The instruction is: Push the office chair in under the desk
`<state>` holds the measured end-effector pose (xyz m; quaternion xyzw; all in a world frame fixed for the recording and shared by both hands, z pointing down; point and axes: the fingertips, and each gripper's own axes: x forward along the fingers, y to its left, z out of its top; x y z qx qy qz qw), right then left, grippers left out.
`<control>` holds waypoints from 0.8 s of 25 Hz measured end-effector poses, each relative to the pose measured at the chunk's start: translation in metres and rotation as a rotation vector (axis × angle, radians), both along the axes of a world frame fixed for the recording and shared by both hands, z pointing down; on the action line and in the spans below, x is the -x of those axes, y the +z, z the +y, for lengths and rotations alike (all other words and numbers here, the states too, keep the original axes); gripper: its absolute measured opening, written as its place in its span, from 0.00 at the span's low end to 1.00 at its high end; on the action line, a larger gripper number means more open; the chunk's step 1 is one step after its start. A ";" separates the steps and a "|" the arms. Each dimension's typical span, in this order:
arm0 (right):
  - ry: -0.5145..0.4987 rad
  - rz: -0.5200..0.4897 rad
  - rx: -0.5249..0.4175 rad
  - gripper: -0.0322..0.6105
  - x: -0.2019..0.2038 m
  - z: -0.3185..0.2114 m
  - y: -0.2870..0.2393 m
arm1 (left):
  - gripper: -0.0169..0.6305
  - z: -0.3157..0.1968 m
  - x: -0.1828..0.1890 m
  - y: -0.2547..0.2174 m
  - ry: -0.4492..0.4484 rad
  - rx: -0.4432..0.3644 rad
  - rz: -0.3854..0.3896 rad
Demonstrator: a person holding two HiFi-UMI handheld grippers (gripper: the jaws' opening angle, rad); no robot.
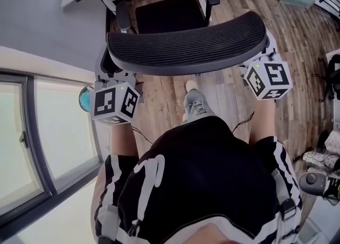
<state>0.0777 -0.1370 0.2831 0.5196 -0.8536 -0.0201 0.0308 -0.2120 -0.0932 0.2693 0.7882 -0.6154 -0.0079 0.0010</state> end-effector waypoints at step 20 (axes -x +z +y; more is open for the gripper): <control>-0.005 0.004 -0.001 0.44 0.009 -0.042 0.000 | 0.44 -0.043 0.010 0.002 -0.014 0.020 0.044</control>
